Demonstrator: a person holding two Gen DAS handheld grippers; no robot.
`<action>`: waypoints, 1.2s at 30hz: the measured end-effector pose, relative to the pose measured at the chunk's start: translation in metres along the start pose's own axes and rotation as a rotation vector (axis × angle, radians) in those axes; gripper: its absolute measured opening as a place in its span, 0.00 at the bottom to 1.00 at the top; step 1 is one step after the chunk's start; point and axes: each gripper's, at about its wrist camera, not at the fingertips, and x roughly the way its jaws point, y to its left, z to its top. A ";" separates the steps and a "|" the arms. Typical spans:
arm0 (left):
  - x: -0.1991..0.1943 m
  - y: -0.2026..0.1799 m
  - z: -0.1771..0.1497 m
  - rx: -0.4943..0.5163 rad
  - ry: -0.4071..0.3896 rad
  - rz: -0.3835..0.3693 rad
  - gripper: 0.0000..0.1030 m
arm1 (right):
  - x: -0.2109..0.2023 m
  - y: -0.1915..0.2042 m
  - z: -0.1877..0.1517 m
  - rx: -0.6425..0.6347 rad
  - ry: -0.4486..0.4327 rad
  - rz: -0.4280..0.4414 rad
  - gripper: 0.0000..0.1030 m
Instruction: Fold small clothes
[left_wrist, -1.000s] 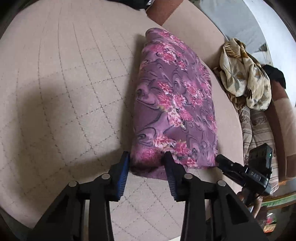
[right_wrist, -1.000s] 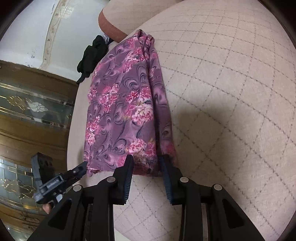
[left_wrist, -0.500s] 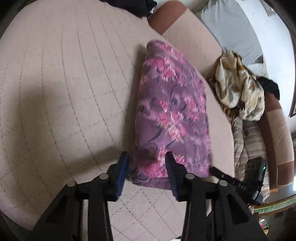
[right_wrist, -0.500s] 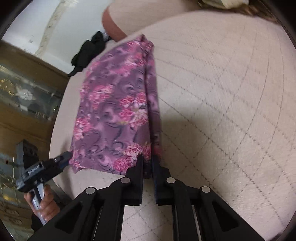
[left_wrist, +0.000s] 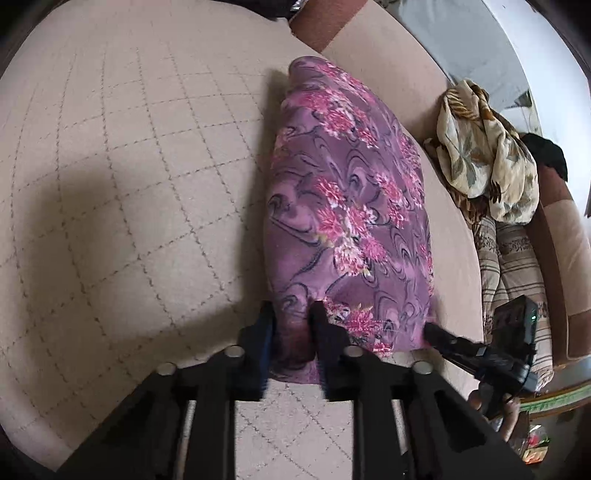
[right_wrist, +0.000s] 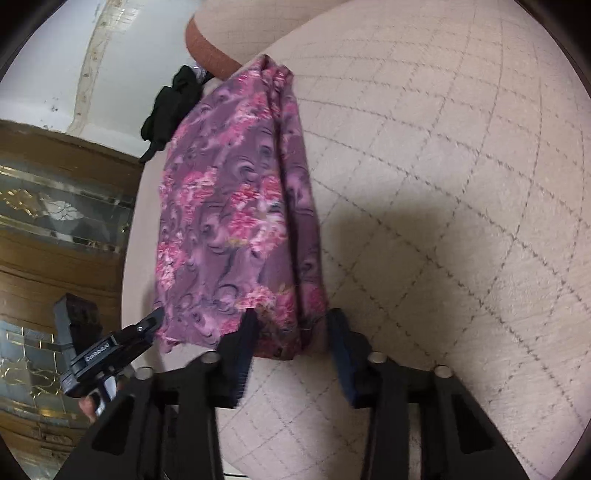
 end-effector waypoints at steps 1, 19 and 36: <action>-0.005 -0.001 0.001 -0.002 -0.002 -0.009 0.11 | -0.001 0.000 0.000 0.002 -0.003 -0.002 0.16; -0.048 0.014 -0.044 -0.035 -0.015 0.051 0.10 | -0.022 0.000 -0.040 0.001 -0.020 0.053 0.12; -0.087 0.024 -0.077 -0.054 -0.075 0.112 0.14 | -0.045 -0.003 -0.055 0.074 -0.014 0.061 0.46</action>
